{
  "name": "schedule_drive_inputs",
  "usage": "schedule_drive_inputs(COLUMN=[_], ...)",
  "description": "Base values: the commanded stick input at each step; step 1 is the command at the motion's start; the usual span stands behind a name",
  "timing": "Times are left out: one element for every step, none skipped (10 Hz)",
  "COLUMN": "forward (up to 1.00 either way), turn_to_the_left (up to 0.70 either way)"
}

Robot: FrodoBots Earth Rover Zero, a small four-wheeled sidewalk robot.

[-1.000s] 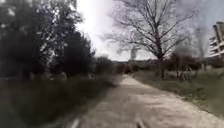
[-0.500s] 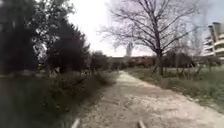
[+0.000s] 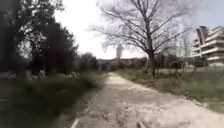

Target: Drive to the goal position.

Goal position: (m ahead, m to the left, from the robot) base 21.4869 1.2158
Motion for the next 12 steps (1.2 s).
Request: schedule_drive_inputs(forward=[1.0, 1.0, 1.0, 1.0, 1.0, 1.0, 1.0, 1.0, 1.0, 1.0, 1.0, 1.0], turn_to_the_left=[0.0, 0.0, 0.0, 0.0, 0.0, 0.0, 0.0, 0.0, -0.02, -0.27, -0.4, -0.21])
